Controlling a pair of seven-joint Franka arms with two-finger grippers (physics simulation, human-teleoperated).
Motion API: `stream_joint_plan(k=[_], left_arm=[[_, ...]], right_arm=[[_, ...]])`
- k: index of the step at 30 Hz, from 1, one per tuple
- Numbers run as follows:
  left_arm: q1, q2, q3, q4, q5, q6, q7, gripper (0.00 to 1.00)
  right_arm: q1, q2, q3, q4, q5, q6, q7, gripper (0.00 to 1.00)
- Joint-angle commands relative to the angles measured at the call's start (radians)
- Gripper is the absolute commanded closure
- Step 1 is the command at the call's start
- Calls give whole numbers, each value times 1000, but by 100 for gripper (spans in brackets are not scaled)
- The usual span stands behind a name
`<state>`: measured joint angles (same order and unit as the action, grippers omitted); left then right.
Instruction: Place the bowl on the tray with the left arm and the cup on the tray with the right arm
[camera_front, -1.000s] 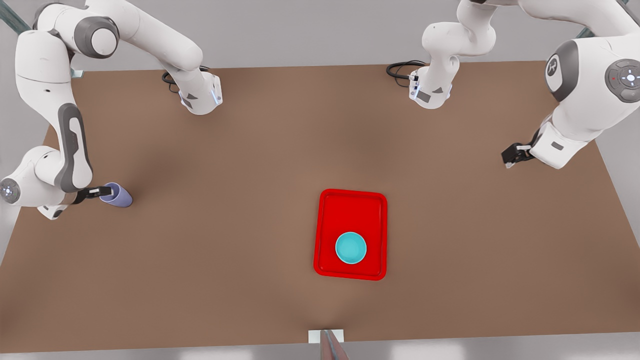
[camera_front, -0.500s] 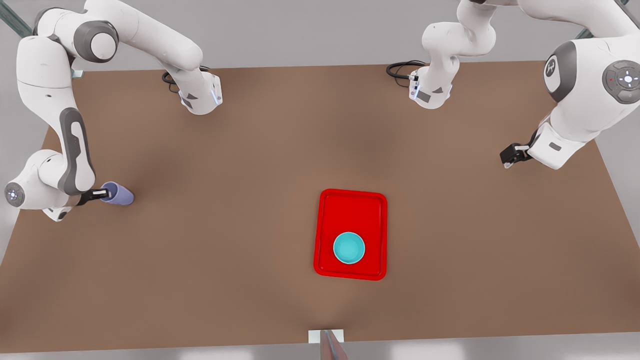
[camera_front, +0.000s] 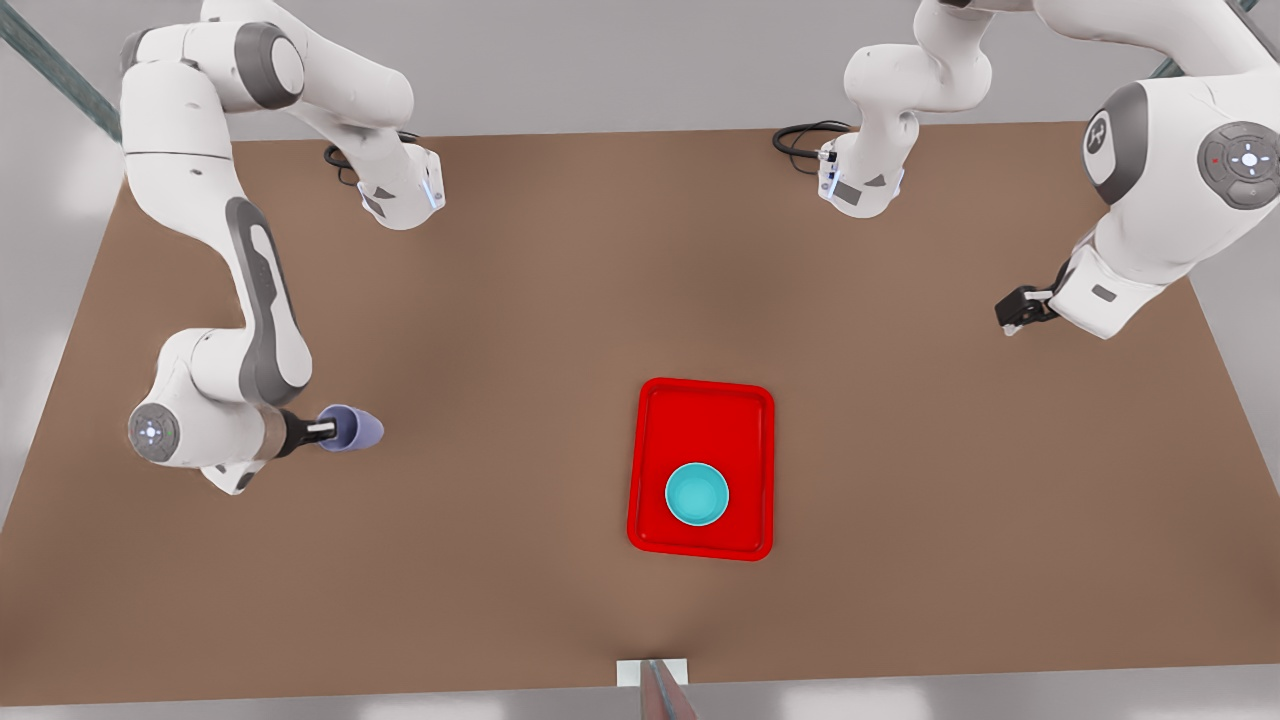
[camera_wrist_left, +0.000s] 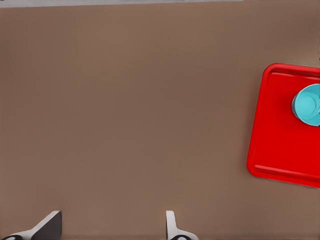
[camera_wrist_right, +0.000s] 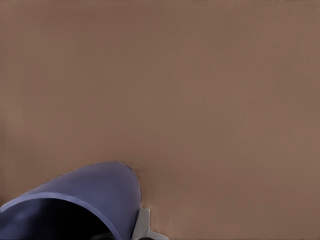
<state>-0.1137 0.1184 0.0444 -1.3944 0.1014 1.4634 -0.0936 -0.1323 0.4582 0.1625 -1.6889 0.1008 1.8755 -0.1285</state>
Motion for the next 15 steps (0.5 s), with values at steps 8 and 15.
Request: stream_joint_plan(k=[8, 15], left_arm=[[3, -5, -8, 8, 0, 2, 2, 0], [2, -3, -8, 8, 0, 0, 2, 0]], right_arm=[[453, 96, 0, 129, 152, 126, 661, 79], [651, 293, -1, 374, 189, 215, 948, 79]])
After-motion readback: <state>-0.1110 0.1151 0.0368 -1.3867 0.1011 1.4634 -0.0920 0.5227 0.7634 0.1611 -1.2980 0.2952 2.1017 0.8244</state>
